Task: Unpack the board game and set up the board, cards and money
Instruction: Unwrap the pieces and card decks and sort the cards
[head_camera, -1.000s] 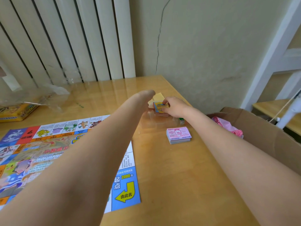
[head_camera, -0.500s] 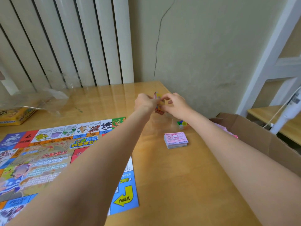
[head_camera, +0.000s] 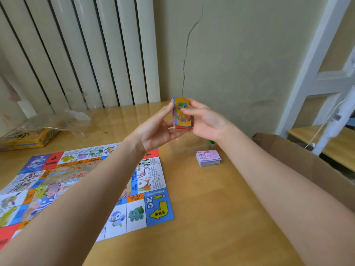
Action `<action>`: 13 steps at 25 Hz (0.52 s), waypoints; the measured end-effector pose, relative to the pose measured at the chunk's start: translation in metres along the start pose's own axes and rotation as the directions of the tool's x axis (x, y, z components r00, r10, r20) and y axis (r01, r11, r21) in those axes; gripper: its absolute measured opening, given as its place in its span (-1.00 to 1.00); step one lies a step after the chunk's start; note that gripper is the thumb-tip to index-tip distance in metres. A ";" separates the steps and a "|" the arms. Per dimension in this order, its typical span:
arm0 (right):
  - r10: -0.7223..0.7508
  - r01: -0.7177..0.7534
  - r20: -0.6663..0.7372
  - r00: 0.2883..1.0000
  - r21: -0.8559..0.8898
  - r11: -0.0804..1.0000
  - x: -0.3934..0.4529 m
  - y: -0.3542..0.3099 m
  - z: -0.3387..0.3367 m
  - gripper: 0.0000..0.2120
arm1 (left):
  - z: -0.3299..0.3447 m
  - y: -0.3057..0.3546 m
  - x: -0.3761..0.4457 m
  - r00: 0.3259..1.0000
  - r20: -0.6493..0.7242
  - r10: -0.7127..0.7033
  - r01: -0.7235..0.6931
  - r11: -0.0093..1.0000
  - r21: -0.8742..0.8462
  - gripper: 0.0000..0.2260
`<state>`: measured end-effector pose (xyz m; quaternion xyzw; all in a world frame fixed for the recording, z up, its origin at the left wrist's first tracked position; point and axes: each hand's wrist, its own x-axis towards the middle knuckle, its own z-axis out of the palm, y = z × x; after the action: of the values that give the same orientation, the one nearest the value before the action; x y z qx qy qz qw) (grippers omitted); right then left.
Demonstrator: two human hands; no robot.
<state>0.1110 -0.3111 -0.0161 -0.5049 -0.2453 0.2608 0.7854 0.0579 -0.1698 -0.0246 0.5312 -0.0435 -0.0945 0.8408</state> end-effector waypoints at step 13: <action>-0.156 0.101 -0.002 0.988 -0.753 0.650 -0.019 -0.004 0.027 -0.89 | -0.002 -0.001 -0.031 0.990 -0.142 -0.025 0.012 0.996 -0.092 -0.76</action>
<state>0.0802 -0.3068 -0.0047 -0.7736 -0.3397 0.0629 0.5313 0.0282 -0.1626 -0.0257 0.4980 0.0261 -0.0658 0.8643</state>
